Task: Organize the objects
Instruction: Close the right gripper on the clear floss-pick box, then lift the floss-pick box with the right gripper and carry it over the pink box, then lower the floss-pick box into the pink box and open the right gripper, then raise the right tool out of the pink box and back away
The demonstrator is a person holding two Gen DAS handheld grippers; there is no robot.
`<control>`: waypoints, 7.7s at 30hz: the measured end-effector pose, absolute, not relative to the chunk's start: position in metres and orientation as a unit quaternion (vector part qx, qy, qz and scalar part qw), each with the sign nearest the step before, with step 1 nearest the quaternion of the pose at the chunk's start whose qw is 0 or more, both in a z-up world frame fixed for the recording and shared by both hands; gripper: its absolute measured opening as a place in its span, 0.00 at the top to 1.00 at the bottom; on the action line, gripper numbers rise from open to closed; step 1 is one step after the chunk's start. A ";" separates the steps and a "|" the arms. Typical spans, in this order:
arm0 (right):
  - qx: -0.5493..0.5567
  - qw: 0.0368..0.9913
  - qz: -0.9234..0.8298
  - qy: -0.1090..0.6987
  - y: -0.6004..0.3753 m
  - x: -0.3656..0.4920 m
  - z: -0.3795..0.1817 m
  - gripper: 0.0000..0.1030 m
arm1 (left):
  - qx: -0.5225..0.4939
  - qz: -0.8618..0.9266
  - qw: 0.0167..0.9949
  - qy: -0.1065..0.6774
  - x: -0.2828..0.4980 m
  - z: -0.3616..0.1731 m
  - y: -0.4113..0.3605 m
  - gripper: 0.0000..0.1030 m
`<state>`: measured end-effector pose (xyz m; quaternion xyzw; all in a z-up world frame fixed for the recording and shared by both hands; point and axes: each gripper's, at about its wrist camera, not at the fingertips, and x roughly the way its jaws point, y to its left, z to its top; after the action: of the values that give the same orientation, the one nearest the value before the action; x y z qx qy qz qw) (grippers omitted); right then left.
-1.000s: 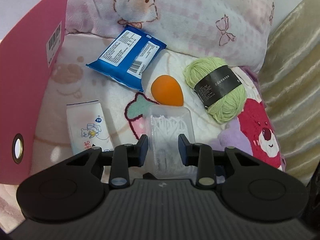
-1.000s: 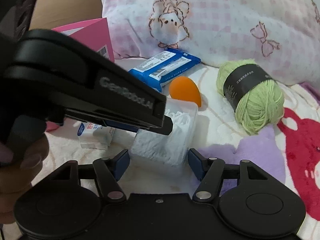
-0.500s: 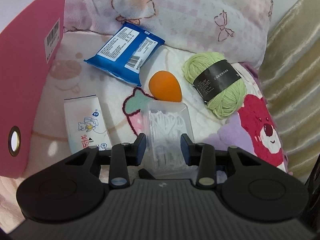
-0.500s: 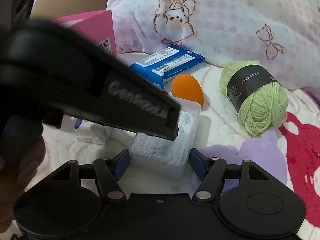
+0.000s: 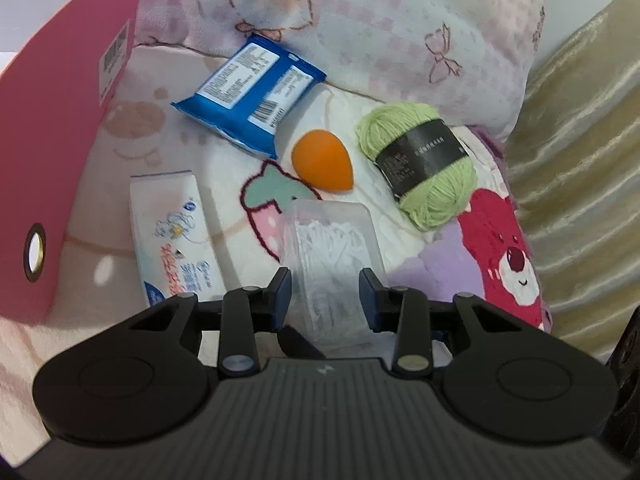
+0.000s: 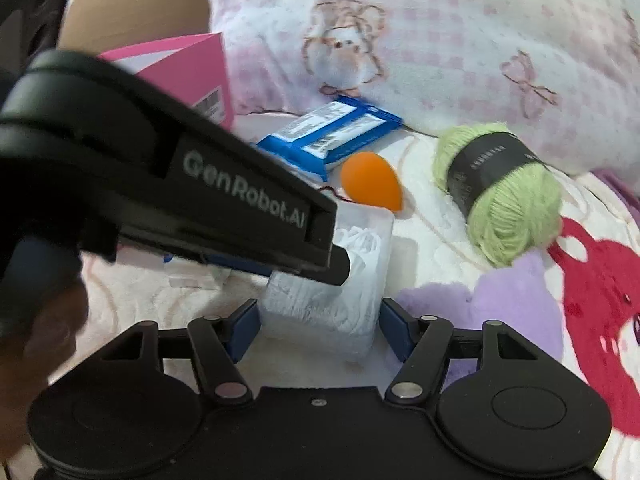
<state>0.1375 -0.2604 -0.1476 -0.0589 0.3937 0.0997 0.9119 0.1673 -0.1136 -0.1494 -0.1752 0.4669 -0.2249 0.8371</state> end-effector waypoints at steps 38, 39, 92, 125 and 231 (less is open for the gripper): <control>-0.032 0.932 0.116 0.343 -0.259 0.089 -0.089 0.37 | -0.132 -0.234 0.842 0.467 0.122 -0.076 -0.098 0.70; -0.028 0.932 0.118 0.341 -0.259 0.087 -0.086 0.37 | -0.131 -0.234 0.845 0.463 0.119 -0.072 -0.095 0.70; -0.108 0.892 0.261 0.352 -0.120 0.163 0.013 0.38 | -0.150 -0.168 0.875 0.429 0.144 0.028 0.059 0.68; -0.263 0.799 0.368 0.397 -0.018 0.257 -0.065 0.38 | -0.211 -0.115 0.845 0.477 0.219 -0.072 0.151 0.68; -0.137 0.882 0.295 0.341 -0.198 0.126 0.068 0.16 | -0.073 -0.139 0.875 0.458 0.080 0.056 0.050 0.39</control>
<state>0.1257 -0.1981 0.0677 -0.1375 0.3407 0.2951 0.8820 0.0795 0.0505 0.0564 -0.0728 0.4585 -0.1387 0.8748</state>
